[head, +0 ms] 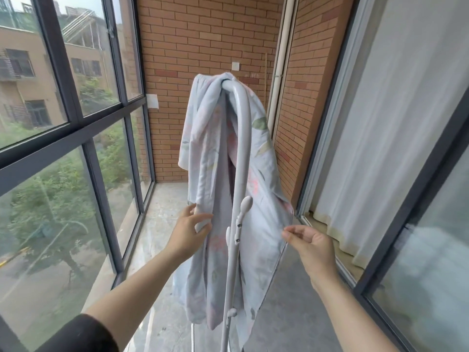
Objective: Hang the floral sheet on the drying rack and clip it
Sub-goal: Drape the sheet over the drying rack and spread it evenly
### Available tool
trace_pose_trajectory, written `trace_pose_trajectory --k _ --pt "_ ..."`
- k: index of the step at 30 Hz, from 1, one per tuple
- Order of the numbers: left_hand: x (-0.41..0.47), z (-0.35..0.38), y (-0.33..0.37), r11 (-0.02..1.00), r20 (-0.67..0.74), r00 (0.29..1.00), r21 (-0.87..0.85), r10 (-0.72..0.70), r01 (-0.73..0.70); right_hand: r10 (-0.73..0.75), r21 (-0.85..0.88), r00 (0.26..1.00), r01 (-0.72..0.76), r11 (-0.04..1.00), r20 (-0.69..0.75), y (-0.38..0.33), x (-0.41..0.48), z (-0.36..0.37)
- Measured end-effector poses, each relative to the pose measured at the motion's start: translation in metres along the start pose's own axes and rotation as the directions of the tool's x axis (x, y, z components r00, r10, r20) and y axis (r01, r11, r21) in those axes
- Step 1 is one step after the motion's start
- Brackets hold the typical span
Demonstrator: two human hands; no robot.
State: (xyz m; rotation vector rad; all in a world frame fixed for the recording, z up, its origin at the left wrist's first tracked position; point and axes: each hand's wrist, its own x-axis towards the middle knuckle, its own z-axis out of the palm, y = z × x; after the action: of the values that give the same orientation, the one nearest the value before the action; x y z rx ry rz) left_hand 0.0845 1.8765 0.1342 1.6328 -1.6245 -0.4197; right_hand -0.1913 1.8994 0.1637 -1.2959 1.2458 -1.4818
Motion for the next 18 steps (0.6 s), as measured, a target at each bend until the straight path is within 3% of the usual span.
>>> trace_pose_trajectory --k 3,6,10,14,18 --pt "0.018 -0.004 0.005 0.994 0.098 0.990 0.064 -0.097 0.091 -0.003 -0.008 1.000 0.003 1.000 -0.006 -0.002 -0.003 0.004" --pt "0.026 -0.004 0.005 0.995 0.133 0.989 0.076 -0.067 0.057 -0.005 -0.033 1.000 0.004 0.999 -0.015 -0.004 -0.006 0.007" --pt "0.023 -0.006 -0.004 0.999 -0.066 0.998 0.042 0.022 -0.019 -0.003 -0.039 0.999 0.002 0.999 -0.038 -0.003 -0.010 0.010" --pt "0.000 -0.020 -0.005 0.969 -0.376 0.912 -0.233 -0.166 0.080 -0.022 -0.029 0.997 0.020 0.999 -0.073 -0.001 -0.012 0.012" --pt "-0.014 -0.040 0.001 0.945 -0.395 0.887 -0.305 -0.238 0.118 -0.091 -0.070 0.990 0.083 0.994 -0.112 0.001 -0.013 0.016"
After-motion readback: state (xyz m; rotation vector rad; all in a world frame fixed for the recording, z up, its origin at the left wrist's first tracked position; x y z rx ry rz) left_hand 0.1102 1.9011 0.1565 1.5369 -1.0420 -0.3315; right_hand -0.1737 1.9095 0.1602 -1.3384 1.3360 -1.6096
